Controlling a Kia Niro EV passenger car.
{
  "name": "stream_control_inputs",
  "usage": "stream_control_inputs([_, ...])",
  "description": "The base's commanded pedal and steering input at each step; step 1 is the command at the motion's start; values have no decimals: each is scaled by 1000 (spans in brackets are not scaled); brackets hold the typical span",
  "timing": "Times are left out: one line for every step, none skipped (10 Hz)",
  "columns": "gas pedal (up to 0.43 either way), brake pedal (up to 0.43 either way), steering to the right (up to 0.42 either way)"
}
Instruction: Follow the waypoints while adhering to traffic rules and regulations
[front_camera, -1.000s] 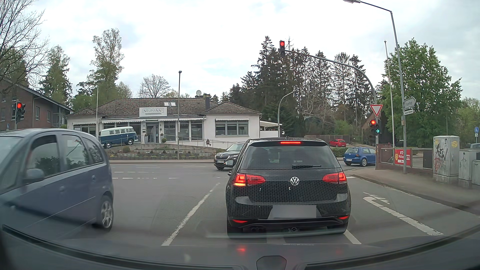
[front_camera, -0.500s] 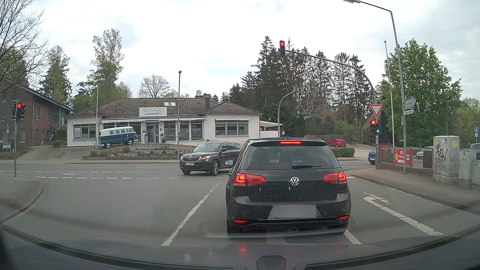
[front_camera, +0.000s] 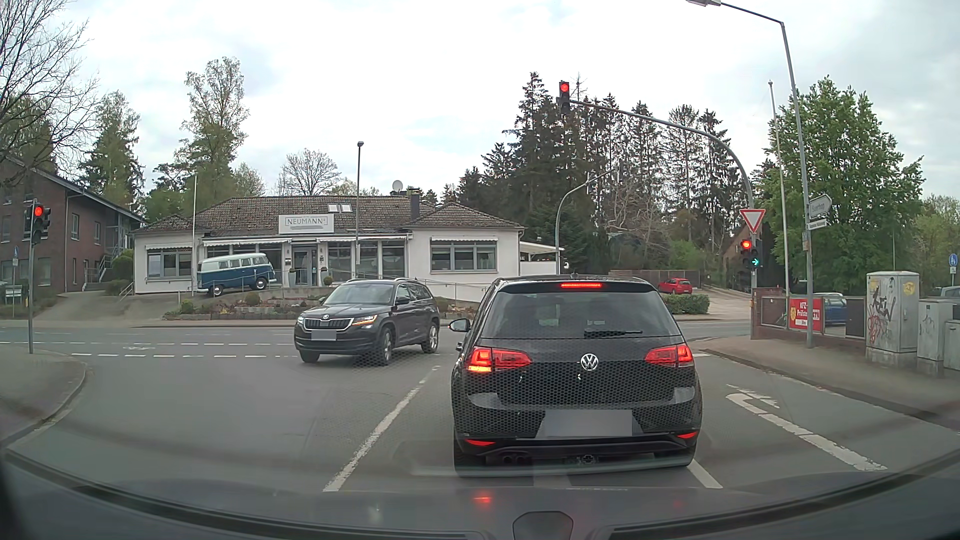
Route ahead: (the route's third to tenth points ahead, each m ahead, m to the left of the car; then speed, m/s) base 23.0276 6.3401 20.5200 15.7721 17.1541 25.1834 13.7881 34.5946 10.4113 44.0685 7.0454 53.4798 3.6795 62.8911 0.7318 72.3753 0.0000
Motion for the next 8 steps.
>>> stream_control_inputs([0,244,-10])
stream_control_inputs([0,244,-10])
stream_control_inputs([0,244,-10])
stream_control_inputs([0,244,-10])
stream_control_inputs([0,244,-10])
stream_control_inputs([0,244,-10])
stream_control_inputs([0,244,-10])
stream_control_inputs([0,244,-10])
